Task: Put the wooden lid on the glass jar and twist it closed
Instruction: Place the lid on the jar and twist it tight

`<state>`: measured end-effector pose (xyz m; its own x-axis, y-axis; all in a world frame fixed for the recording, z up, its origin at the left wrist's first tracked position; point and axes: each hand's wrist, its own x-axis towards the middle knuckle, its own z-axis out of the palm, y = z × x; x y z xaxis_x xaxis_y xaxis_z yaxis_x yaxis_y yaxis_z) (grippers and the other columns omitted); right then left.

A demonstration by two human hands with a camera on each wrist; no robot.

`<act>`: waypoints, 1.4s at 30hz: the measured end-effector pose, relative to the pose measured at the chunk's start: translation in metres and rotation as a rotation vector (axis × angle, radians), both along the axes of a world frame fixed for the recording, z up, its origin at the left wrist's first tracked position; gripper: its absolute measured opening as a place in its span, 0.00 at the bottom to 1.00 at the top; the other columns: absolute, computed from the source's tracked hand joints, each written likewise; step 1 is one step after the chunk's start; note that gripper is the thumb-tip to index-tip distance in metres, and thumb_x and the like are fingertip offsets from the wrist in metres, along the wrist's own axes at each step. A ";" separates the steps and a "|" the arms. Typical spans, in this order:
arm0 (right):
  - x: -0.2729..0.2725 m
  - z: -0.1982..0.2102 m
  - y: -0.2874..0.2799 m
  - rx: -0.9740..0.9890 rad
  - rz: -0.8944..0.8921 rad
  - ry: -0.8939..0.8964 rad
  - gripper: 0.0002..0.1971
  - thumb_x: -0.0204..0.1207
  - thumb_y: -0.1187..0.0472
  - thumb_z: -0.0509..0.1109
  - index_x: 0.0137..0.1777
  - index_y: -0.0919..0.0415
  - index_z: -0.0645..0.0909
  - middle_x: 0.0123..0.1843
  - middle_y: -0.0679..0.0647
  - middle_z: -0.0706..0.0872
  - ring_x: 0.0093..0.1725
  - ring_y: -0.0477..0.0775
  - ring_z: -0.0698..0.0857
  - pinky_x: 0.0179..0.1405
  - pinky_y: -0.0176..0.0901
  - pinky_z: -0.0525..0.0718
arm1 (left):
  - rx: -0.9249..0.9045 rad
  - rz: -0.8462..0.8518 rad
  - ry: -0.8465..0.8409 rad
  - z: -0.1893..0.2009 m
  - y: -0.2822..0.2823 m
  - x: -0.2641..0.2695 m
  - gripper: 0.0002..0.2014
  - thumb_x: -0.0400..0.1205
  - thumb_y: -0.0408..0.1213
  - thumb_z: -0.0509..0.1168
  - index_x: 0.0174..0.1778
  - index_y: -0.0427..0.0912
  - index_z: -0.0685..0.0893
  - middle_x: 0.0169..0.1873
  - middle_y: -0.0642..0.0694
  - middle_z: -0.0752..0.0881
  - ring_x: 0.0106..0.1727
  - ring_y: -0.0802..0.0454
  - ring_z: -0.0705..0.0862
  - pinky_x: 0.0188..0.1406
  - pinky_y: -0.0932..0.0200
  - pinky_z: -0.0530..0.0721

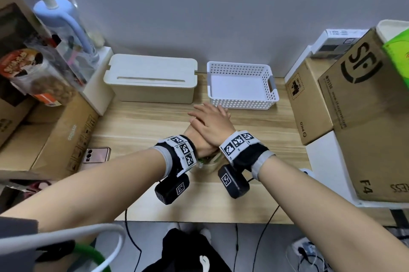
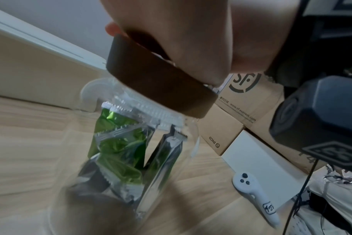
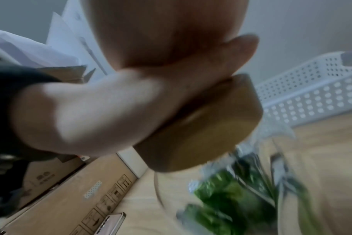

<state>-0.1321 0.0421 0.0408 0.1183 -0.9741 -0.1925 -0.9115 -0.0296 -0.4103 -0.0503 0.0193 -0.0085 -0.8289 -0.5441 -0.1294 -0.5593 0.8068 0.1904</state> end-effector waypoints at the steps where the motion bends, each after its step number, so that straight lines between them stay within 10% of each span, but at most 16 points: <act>1: 0.002 -0.003 0.001 -0.008 -0.011 0.014 0.22 0.84 0.47 0.50 0.75 0.46 0.73 0.83 0.46 0.67 0.85 0.52 0.56 0.83 0.55 0.38 | -0.005 0.016 -0.021 -0.003 0.000 0.000 0.35 0.81 0.49 0.44 0.83 0.42 0.42 0.85 0.40 0.45 0.86 0.42 0.46 0.84 0.41 0.48; 23: 0.000 -0.010 0.004 -0.044 -0.020 0.022 0.22 0.84 0.48 0.50 0.75 0.43 0.71 0.82 0.45 0.69 0.83 0.51 0.61 0.84 0.57 0.46 | 0.021 0.059 -0.064 -0.015 -0.003 -0.002 0.33 0.81 0.49 0.43 0.83 0.43 0.46 0.85 0.40 0.50 0.84 0.42 0.52 0.82 0.41 0.54; 32: -0.031 0.004 0.007 -0.011 -0.152 -0.238 0.22 0.83 0.51 0.58 0.74 0.55 0.73 0.76 0.55 0.78 0.75 0.56 0.75 0.75 0.47 0.69 | 0.021 0.220 0.133 0.034 -0.007 0.044 0.34 0.77 0.54 0.35 0.76 0.47 0.68 0.75 0.41 0.74 0.76 0.45 0.70 0.81 0.43 0.56; 39: -0.037 0.002 0.023 0.173 0.108 -0.079 0.48 0.66 0.46 0.78 0.83 0.54 0.57 0.84 0.58 0.60 0.83 0.59 0.60 0.82 0.53 0.60 | 0.608 0.420 0.288 0.003 -0.010 0.084 0.44 0.70 0.27 0.66 0.81 0.42 0.53 0.81 0.37 0.61 0.81 0.43 0.63 0.80 0.54 0.61; 42: -0.032 -0.001 0.023 0.142 0.168 -0.013 0.56 0.59 0.47 0.81 0.84 0.50 0.52 0.86 0.54 0.52 0.84 0.59 0.54 0.82 0.57 0.59 | 0.717 0.348 0.326 -0.017 -0.002 0.083 0.57 0.58 0.37 0.76 0.81 0.40 0.50 0.80 0.39 0.62 0.80 0.46 0.63 0.80 0.57 0.60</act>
<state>-0.1643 0.0650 0.0397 0.2801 -0.9037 -0.3237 -0.8931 -0.1216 -0.4332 0.0330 0.0172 -0.0257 -0.6857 -0.6520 -0.3236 -0.5811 0.2226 0.7828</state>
